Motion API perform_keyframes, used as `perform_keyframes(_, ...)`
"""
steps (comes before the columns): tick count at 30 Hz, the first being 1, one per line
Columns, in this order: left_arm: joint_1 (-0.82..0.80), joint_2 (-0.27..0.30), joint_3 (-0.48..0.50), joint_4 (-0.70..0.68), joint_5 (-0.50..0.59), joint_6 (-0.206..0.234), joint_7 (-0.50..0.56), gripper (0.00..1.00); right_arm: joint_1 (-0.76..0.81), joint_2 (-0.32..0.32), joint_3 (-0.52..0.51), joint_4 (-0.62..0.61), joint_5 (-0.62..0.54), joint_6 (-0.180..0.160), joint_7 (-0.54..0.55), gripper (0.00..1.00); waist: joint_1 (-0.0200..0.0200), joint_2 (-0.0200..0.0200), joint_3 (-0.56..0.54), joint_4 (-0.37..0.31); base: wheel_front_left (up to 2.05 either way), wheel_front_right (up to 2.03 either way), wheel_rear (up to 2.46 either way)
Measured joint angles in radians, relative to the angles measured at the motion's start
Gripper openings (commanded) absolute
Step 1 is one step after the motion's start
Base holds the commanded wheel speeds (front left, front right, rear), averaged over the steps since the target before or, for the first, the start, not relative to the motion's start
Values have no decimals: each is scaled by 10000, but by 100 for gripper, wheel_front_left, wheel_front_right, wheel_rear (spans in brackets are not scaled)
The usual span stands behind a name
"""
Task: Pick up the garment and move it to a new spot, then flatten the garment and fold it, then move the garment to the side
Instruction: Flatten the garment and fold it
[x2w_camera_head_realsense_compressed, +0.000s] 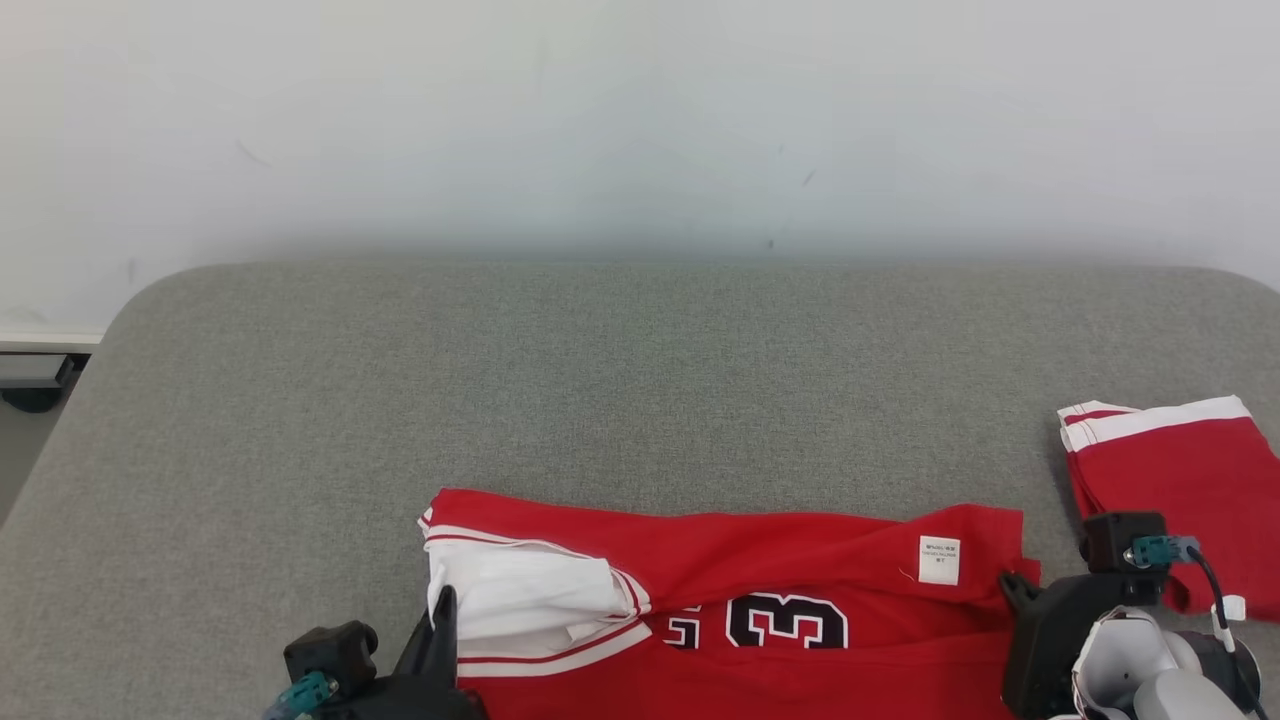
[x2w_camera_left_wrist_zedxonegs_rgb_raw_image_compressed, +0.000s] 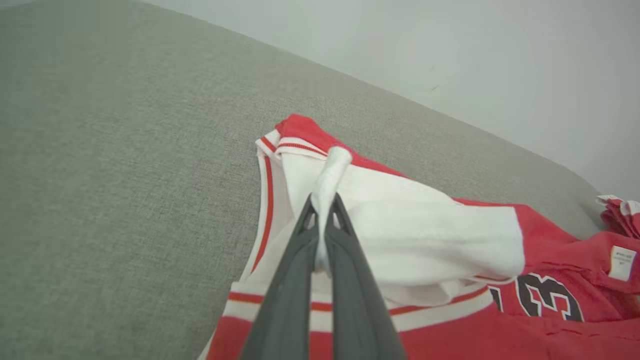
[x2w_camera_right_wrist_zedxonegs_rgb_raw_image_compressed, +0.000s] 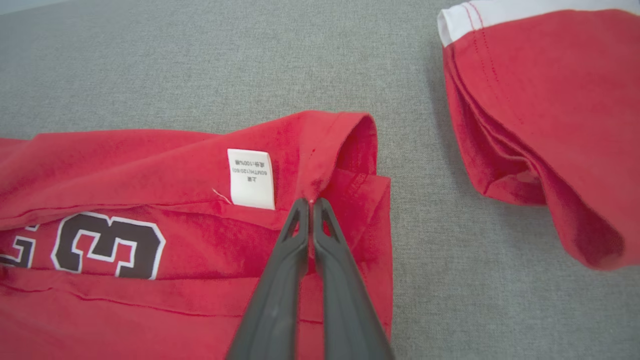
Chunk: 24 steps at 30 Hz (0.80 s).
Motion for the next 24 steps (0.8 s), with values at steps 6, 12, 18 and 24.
perform_keyframes(6,288,10,-63,-232,-159,171,40,0,374,-40,127,-75,-31,-75,362,31,1,1,3,-6,0,0,0)
perform_keyframes(12,509,27,-192,-449,-217,265,215,31,434,-176,155,-113,-138,-173,706,100,1,1,6,-8,0,0,0)
perform_keyframes(18,727,42,-84,-512,-215,441,360,100,524,-211,86,-334,-192,-265,715,100,1,1,-63,3,0,0,0)
perform_keyframes(24,1161,337,-58,-579,-155,548,523,100,523,-230,-10,-453,-257,-324,790,100,1,1,-220,-20,0,0,0)
